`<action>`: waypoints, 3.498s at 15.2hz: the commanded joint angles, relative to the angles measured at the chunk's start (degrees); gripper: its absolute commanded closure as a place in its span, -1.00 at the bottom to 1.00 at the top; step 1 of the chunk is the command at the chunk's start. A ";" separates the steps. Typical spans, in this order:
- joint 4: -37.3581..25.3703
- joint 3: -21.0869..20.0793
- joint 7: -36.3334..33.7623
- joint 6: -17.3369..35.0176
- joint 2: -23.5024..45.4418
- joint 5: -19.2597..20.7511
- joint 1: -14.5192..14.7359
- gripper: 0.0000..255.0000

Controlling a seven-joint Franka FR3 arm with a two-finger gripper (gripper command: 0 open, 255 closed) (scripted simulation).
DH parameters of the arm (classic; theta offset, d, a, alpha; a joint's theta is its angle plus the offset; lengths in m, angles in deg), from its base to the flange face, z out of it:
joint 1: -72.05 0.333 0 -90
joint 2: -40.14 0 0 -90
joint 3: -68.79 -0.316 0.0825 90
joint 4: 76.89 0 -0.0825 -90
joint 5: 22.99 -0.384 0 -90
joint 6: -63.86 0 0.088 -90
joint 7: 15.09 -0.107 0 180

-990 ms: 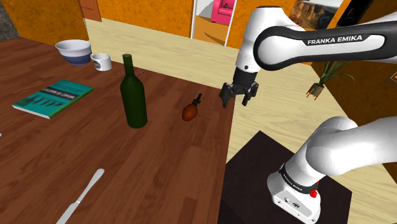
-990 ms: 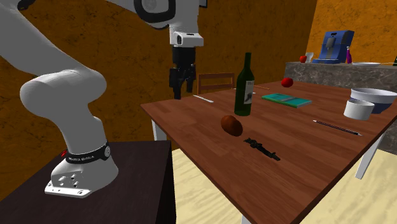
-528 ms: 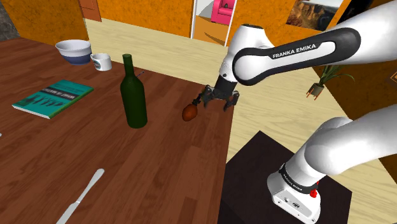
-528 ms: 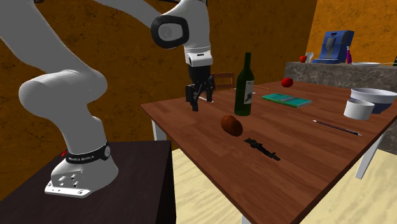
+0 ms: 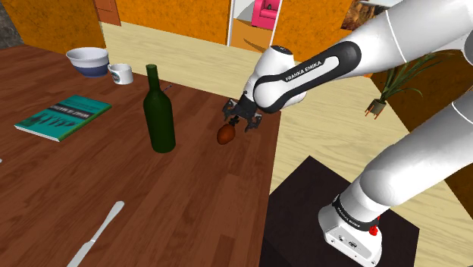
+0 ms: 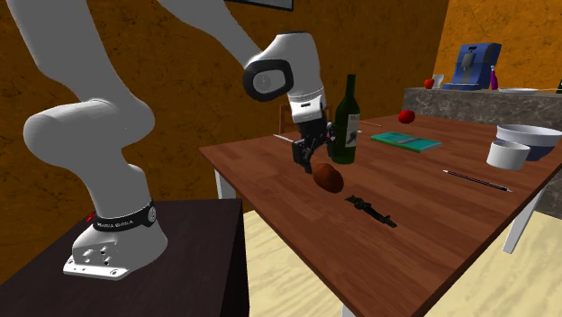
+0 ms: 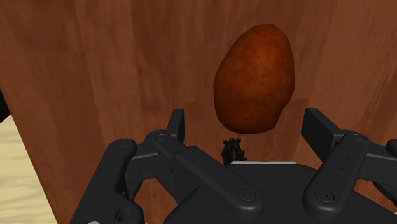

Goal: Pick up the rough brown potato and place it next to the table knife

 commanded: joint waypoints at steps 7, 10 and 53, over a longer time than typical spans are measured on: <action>-2.05 -1.03 -6.13 9.48 9.52 4.32 -1.26 -1.00; -2.33 -0.94 -6.88 10.70 11.07 5.38 -1.20 -1.00; -10.18 0.58 -5.78 -12.49 -4.65 2.09 -1.21 1.00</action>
